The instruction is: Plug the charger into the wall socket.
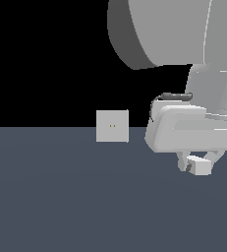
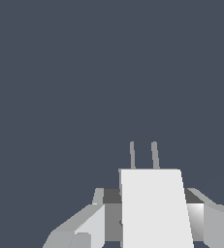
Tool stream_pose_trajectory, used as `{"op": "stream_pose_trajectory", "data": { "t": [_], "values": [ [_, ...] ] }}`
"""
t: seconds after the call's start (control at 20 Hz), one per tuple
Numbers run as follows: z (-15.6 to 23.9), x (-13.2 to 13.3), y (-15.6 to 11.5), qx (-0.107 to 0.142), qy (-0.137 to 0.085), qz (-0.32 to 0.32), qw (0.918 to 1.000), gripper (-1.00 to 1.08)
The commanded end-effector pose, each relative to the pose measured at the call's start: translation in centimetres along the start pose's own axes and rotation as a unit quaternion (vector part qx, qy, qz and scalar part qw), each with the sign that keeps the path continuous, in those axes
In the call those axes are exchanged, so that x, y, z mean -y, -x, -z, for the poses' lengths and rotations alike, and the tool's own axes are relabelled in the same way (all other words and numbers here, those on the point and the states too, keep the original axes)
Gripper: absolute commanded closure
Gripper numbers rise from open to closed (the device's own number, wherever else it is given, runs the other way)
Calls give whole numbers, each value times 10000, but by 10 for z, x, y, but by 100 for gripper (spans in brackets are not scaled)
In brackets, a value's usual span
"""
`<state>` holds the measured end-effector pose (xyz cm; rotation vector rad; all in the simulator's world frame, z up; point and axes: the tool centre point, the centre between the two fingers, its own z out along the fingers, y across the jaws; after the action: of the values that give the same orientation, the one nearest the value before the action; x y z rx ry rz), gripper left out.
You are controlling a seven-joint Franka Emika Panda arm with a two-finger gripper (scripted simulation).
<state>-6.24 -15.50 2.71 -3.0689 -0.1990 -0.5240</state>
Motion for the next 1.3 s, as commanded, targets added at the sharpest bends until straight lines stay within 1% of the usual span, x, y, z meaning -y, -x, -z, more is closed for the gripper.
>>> {"op": "stream_pose_trajectory", "data": {
  "t": [0.0,0.45,1.25],
  "values": [
    [3,12,-7,-8,30,-89,10000,108],
    [13,53,-35,-21,146,-434,9989,108],
    [26,115,-86,-22,342,-978,9946,108]
  ]
}}
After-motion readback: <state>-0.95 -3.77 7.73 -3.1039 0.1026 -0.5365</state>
